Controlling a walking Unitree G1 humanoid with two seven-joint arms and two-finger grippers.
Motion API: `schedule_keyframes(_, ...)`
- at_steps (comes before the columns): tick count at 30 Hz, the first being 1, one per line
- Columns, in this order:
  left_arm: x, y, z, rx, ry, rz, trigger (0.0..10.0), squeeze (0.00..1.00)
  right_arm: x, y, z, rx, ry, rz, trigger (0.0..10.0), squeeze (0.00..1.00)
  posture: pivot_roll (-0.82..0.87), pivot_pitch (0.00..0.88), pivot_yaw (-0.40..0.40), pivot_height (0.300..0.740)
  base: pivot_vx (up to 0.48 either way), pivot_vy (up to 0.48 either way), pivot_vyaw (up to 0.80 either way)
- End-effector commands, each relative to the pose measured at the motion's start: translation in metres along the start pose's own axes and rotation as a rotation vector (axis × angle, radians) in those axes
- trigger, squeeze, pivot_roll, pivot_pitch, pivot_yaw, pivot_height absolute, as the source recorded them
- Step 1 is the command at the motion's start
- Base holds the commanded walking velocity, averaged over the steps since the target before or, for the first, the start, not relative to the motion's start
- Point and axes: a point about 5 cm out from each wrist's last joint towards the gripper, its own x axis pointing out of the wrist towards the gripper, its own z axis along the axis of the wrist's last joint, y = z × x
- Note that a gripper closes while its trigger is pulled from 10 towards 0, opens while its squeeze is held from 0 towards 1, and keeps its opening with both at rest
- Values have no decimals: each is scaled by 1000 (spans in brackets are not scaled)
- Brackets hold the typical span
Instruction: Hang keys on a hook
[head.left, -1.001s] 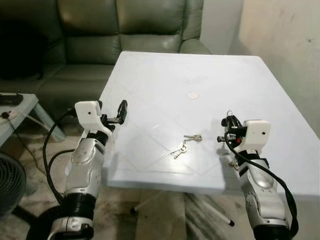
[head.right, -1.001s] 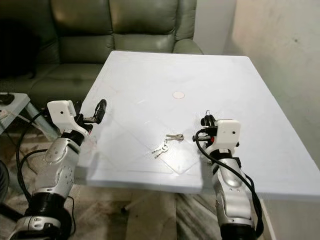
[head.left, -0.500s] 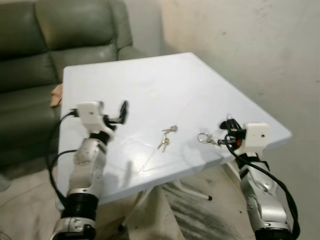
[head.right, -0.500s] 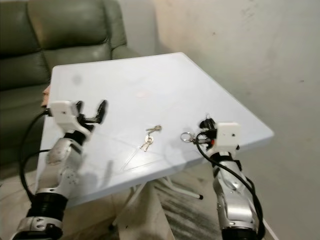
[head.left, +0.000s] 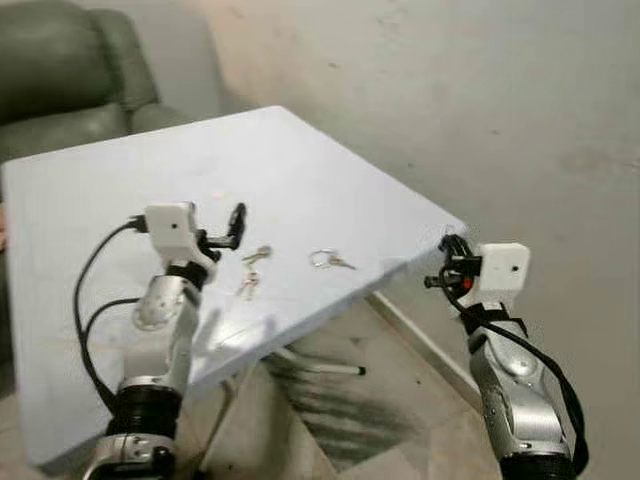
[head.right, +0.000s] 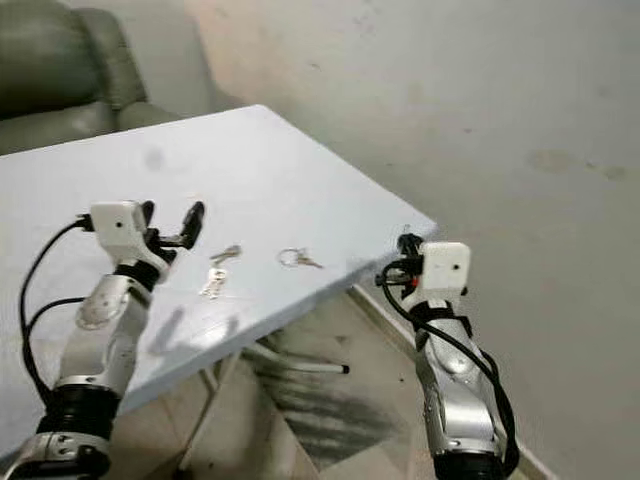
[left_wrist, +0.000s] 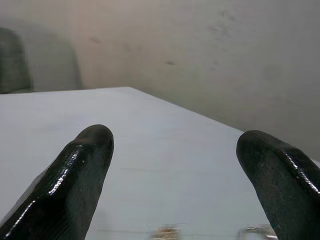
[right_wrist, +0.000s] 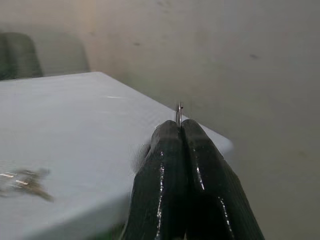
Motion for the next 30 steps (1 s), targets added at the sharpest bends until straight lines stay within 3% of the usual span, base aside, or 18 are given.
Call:
schedule_keyframes(1,1,-1,-1,-24,6,15,10000,0,1,1,5,4,-17,-6,10000,0,-36,0,29,740,0,0,-769)
schedule_keyframes(12,2,-1,-3,-40,22,37,10000,0,-1,-1,3,2,-11,-14,10000,0,-38,0,30,740,0,0,-769)
schedule_keyframes(16,3,-1,-6,-81,55,49,10000,0,-1,0,4,1,-12,-10,10000,0,-37,0,26,740,0,0,-769)
schedule_keyframes(30,0,-5,-12,-66,115,1,10000,0,-3,1,3,-3,-8,-1,10000,0,-40,0,26,740,0,0,-769)
